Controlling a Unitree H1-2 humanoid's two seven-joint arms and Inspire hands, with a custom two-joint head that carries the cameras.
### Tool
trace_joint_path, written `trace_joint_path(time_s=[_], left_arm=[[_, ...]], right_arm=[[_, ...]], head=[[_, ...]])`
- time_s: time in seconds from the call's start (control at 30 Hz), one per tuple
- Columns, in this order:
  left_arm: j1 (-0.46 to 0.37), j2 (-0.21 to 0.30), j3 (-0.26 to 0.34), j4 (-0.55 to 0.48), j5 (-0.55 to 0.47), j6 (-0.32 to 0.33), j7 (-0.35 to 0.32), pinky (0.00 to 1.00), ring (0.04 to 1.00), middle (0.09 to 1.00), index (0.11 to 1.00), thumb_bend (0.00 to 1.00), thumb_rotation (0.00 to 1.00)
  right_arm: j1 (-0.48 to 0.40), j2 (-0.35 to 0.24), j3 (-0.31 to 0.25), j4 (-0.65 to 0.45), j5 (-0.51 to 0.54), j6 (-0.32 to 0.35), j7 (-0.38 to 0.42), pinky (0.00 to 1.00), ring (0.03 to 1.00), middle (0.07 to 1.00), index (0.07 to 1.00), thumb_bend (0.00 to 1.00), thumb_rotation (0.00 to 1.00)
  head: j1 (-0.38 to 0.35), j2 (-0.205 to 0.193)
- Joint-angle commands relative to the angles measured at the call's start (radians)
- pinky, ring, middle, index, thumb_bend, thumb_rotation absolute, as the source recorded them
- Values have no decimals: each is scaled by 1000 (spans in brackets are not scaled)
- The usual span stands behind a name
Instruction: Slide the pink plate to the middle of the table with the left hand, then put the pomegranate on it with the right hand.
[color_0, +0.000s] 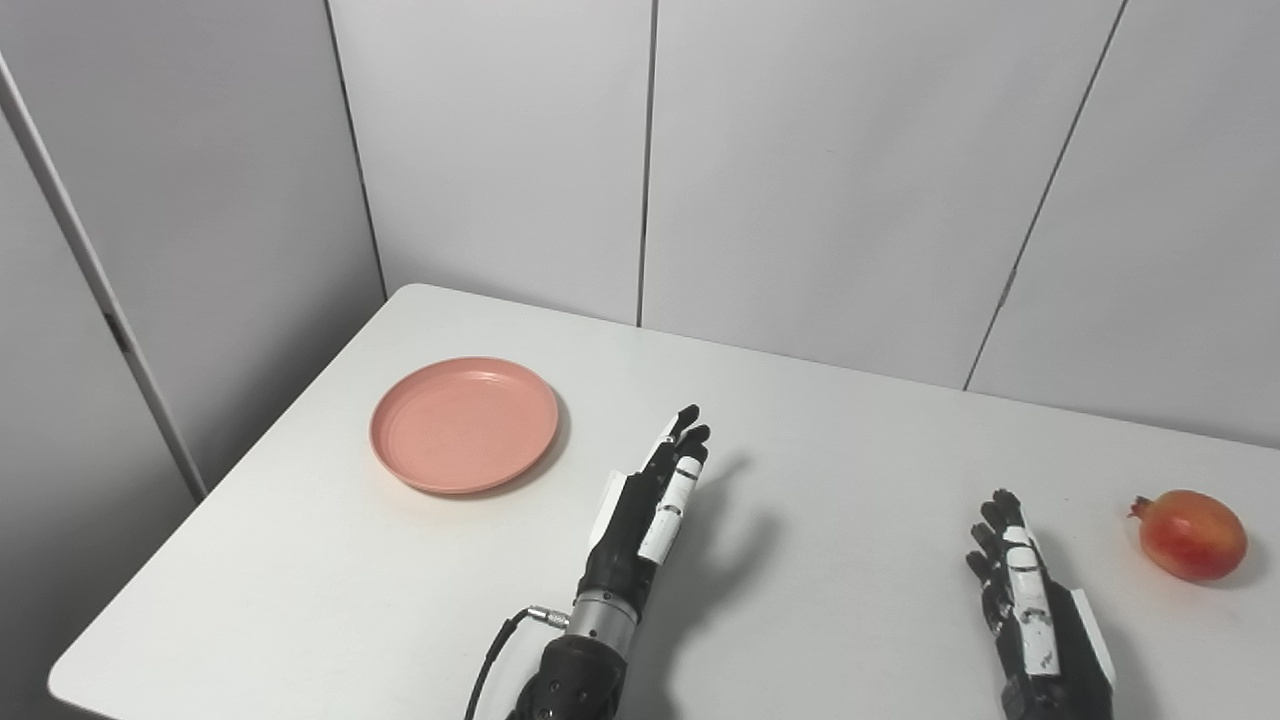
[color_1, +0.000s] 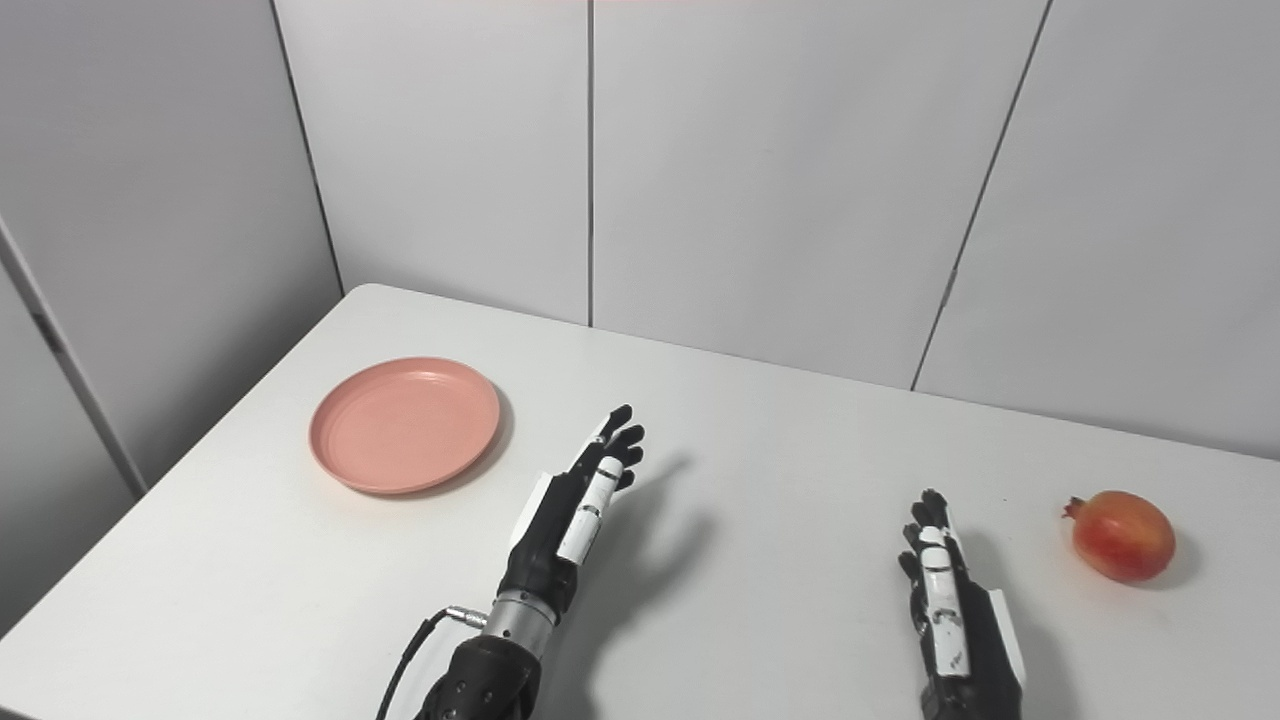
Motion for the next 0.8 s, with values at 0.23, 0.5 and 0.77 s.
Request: trace_joint_path(time_s=[0.23, 0.5, 0.77], left_arm=[[-87, 30, 5, -128, 0, 42, -36, 906, 911, 927, 919, 435, 1000], [-145, 73, 23, -182, 30, 76, -38, 871, 893, 917, 910, 436, 1000], [-197, 107, 82, -187, 5, 65, -35, 883, 897, 917, 905, 409, 1000]], right_arm=[[-26, -1, -2, -9, 9, -73, 8, 1000, 1000, 999, 996, 120, 1000], [-24, -1, -3, -8, 16, -66, 12, 1000, 1000, 1000, 1000, 130, 1000], [-25, -6, -2, -4, 15, -66, 13, 1000, 1000, 1000, 1000, 136, 1000]], head=[[10, -4], [14, -7], [20, -9]])
